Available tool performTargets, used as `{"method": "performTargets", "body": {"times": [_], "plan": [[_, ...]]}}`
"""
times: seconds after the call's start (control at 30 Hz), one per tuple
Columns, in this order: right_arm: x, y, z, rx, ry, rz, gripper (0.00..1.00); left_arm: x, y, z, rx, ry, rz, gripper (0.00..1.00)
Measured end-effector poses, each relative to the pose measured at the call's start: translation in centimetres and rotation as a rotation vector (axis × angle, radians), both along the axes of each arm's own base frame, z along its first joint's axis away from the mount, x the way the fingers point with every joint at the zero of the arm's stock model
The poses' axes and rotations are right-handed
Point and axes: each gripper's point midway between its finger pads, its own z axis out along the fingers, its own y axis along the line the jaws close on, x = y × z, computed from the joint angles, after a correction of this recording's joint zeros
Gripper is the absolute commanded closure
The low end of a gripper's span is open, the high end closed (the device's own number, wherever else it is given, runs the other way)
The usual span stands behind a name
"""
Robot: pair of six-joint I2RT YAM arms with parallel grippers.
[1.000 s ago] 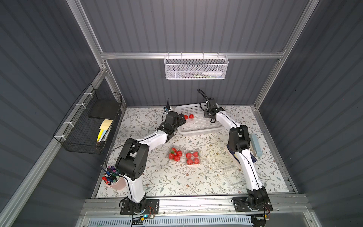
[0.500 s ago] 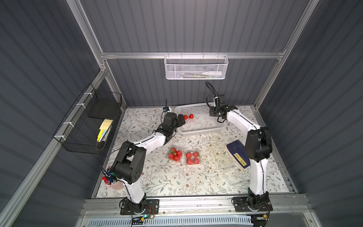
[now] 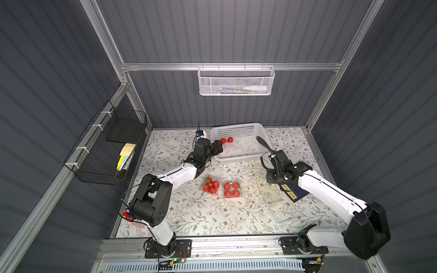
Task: Pack strawberries into containers
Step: Place the strawberry in the packing box.
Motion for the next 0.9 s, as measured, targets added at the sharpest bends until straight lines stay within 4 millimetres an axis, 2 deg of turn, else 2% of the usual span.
{"method": "performTargets", "body": {"times": [0.17,0.3,0.4,0.47,0.53,0.6,0.73,0.8,0.9], "plan": [[-5.9,-0.7,-2.9,-0.001,0.164,-0.039,0.84,-0.1,-0.2,0.0,-0.006,0.000,-0.013,0.13],[-9.0,-0.5,-5.4,-0.039,0.311,-0.043,0.83,-0.3,-0.1,-0.3,-0.002,0.006,-0.013,0.13],[-10.7,-0.4,-6.6,-0.086,0.398,-0.038,0.78,-0.4,0.0,-0.4,-0.001,0.008,-0.013,0.13],[-11.5,-0.6,-7.1,-0.110,0.431,-0.035,0.65,-0.4,0.0,-0.2,-0.002,0.006,-0.012,0.13],[-11.9,-0.9,-7.4,-0.123,0.448,-0.042,0.53,-0.4,0.0,-0.2,-0.003,0.005,-0.013,0.13],[-12.1,-1.1,-7.8,-0.133,0.461,-0.048,0.46,-0.4,0.0,-0.2,-0.003,0.005,-0.013,0.13],[-11.6,-0.9,-8.1,-0.133,0.443,-0.063,0.42,-0.4,0.0,-0.2,-0.003,0.004,-0.012,0.13],[-11.2,-0.8,-8.2,-0.135,0.430,-0.065,0.46,-0.4,0.0,-0.2,-0.003,0.004,-0.013,0.13],[-10.6,-0.8,-8.4,-0.142,0.411,-0.070,0.64,-0.4,0.0,-0.2,-0.003,0.004,-0.012,0.13]]}}
